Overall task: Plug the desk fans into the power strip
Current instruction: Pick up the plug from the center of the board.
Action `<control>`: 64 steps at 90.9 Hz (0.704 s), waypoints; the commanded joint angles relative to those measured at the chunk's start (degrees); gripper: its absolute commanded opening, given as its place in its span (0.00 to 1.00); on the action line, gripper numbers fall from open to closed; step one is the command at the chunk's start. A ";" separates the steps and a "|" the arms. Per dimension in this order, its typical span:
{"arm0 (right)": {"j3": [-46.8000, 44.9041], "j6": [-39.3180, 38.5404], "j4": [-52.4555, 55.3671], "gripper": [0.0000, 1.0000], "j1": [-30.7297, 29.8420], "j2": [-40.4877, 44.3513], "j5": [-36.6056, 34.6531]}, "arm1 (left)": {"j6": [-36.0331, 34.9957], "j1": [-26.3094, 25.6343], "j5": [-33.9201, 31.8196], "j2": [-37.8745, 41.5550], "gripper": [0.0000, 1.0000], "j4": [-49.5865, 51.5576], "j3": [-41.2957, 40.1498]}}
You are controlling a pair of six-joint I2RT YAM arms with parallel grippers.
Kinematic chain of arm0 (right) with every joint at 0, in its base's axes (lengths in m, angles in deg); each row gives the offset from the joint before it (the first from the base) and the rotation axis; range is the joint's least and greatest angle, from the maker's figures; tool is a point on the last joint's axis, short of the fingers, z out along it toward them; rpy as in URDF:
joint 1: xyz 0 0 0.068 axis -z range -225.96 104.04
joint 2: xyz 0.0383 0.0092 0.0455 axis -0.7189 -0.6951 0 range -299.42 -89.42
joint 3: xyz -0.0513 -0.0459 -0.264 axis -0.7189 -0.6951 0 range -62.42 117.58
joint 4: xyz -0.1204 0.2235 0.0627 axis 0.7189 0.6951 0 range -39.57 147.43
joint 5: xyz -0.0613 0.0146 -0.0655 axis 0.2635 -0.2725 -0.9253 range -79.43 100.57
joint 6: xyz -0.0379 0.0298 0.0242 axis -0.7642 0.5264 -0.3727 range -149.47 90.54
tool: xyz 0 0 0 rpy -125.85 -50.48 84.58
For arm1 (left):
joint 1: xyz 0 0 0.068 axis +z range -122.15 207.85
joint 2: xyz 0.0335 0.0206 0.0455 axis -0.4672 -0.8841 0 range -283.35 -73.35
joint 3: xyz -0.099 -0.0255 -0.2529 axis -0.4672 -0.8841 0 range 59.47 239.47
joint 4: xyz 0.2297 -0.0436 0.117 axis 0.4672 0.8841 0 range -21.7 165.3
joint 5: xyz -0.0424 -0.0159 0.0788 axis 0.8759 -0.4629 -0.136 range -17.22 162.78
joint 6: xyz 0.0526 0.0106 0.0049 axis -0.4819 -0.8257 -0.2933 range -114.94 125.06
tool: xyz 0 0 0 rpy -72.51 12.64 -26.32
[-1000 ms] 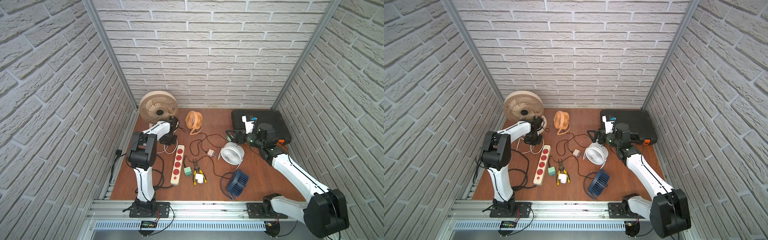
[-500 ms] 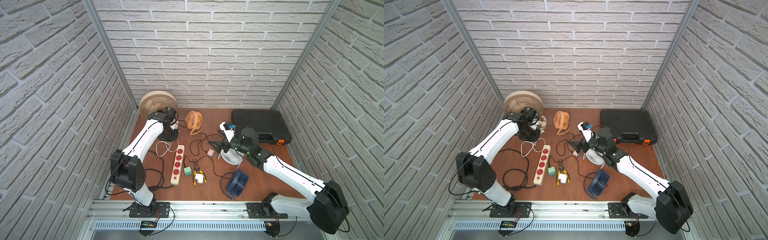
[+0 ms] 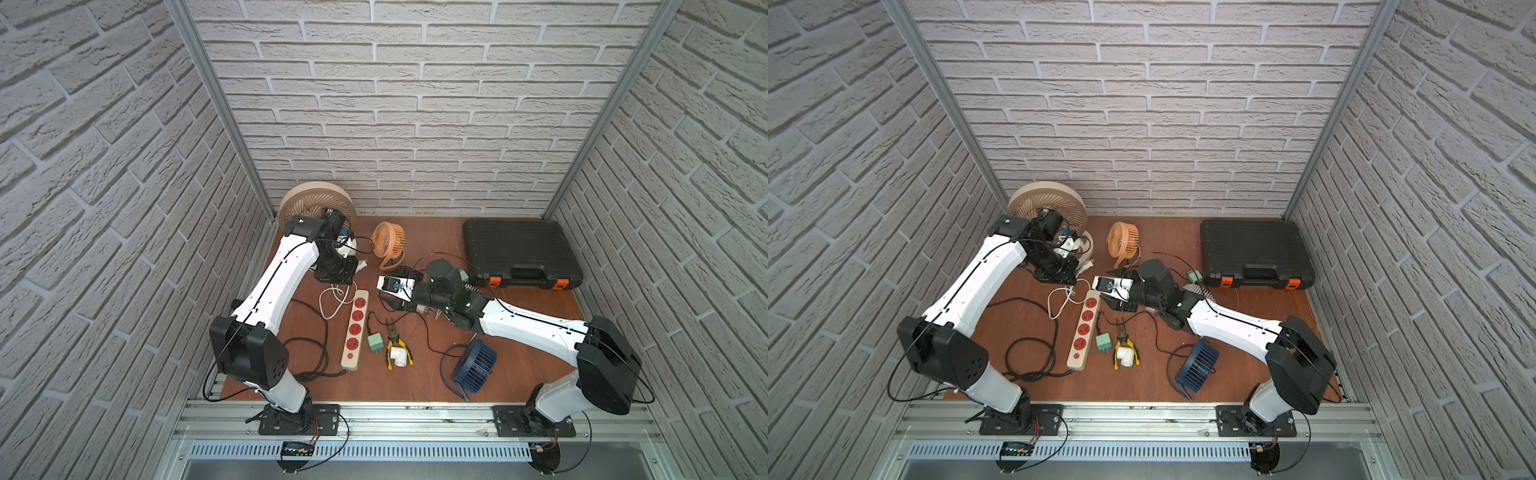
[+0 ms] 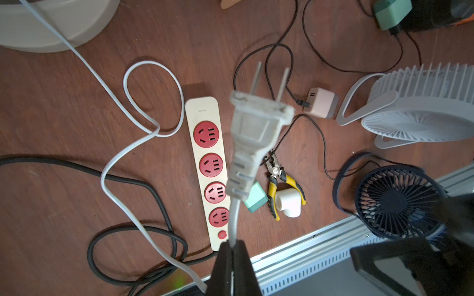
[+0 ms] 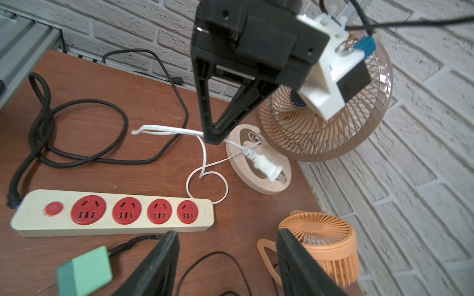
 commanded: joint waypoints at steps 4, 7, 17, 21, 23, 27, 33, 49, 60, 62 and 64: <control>5.34 -9.11 1.07 0.64 -0.47 -3.71 -0.64 | -0.36 -1.99 -3.37 1.32 0.00 5.00 1.71; 6.57 -10.17 1.97 0.63 -0.55 -4.62 -0.40 | -0.35 -2.13 -3.18 1.53 0.00 4.98 1.64; 10.67 -14.22 6.65 0.58 -1.15 -7.64 -0.52 | -0.44 -2.44 -2.58 1.83 0.00 5.17 1.98; 11.86 -15.59 7.61 0.58 -1.37 -8.67 -0.56 | -0.44 -2.63 -2.51 1.83 0.00 5.29 2.06; 12.37 -16.24 8.14 0.58 -1.48 -9.09 -0.62 | -0.44 -2.74 -2.40 1.90 0.00 5.30 2.15; 13.42 -17.09 8.97 0.58 -1.73 -9.98 -0.90 | -0.52 -2.86 -2.12 1.97 0.00 5.30 2.15; 14.77 -17.91 9.83 0.57 -2.08 -11.13 -0.83 | -0.53 -2.99 -2.04 2.01 0.00 5.35 2.15; 17.81 -20.31 12.49 0.49 -3.39 -14.15 -2.33 | -0.60 -2.95 -2.31 1.64 0.00 5.31 2.24; 18.85 -21.62 11.50 0.45 -4.15 -16.21 -5.12 | -0.62 -3.08 -2.21 1.57 0.00 5.29 2.33; 18.87 -21.83 11.03 0.45 -4.18 -16.52 -5.43 | -0.62 -3.12 -2.19 1.55 0.00 5.32 2.40; 18.94 -21.95 10.60 0.46 -4.18 -16.70 -5.71 | -0.62 -3.12 -2.23 1.61 0.00 5.29 2.41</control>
